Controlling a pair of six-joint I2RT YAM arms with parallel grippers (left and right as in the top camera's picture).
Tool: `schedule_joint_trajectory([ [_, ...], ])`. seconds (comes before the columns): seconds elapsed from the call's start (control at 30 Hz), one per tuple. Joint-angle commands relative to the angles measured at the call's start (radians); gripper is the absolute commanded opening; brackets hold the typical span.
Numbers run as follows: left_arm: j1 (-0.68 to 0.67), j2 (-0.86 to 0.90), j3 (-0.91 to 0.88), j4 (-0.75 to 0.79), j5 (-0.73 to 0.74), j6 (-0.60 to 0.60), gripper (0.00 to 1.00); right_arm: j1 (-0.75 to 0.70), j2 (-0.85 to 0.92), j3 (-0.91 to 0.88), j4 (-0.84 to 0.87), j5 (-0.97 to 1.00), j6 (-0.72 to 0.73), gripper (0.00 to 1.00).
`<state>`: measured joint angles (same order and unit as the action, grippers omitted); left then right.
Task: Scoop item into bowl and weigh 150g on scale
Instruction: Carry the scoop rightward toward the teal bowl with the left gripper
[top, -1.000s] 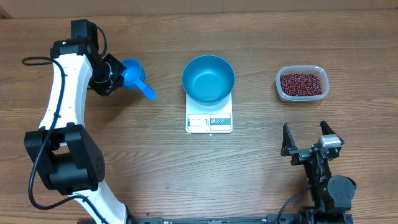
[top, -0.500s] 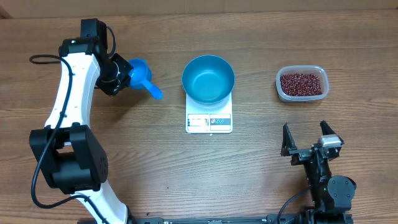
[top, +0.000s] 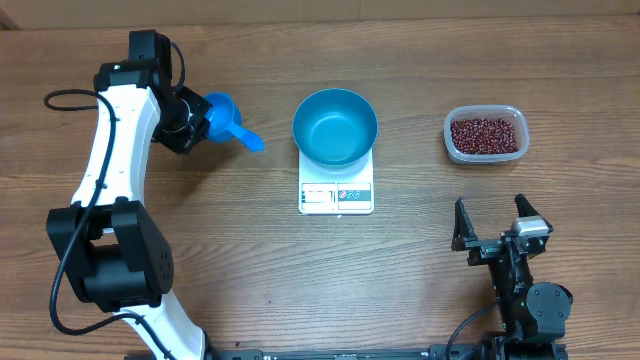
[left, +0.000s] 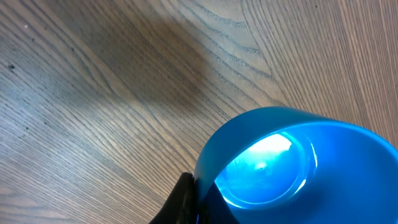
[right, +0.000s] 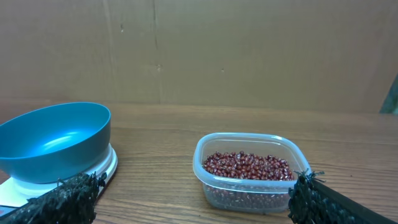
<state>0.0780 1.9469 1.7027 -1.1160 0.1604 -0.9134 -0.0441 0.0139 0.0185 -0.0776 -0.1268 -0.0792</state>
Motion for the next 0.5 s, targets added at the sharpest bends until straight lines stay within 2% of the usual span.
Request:
schedule_joint_trajectory([
  [0.0,-0.007,-0.019,0.027,-0.005,-0.011,-0.076,0.04,0.006,-0.006,-0.011,0.005,-0.002,-0.004,1.0],
  [0.47,-0.008,-0.019,0.027,-0.007,-0.002,-0.183,0.04,0.006,-0.006,-0.011,0.005,-0.002,-0.004,1.0],
])
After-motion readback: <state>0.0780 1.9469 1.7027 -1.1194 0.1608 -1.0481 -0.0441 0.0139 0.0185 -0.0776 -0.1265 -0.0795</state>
